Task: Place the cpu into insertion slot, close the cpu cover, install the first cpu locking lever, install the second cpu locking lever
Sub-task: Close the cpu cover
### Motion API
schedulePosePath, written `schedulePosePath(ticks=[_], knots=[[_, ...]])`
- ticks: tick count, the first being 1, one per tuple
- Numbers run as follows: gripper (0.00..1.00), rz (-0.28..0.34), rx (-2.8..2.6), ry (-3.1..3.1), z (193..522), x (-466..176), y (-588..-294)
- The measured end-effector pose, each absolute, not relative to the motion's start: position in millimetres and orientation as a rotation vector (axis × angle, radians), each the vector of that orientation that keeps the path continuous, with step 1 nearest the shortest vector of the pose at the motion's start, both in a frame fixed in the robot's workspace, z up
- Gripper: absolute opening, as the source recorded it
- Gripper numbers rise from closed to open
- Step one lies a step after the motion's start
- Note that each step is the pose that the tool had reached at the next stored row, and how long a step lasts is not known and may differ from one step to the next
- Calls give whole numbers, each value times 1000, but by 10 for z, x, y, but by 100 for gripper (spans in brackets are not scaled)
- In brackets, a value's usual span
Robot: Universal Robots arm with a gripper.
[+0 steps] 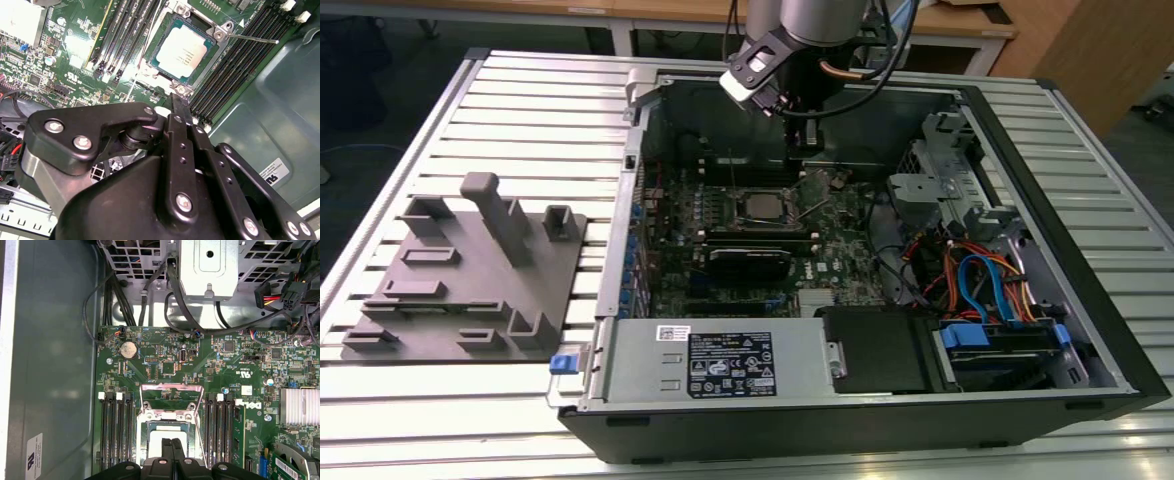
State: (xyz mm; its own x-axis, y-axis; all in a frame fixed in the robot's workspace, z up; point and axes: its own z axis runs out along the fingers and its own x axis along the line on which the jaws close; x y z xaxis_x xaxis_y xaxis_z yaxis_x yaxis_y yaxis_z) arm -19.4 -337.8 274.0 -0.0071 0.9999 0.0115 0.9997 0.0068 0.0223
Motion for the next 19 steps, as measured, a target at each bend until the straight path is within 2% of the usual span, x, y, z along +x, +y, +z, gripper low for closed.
schedulePosePath(ticks=[19], knots=[[10, 38, 2208, 2224, 2738, -53, -3379]])
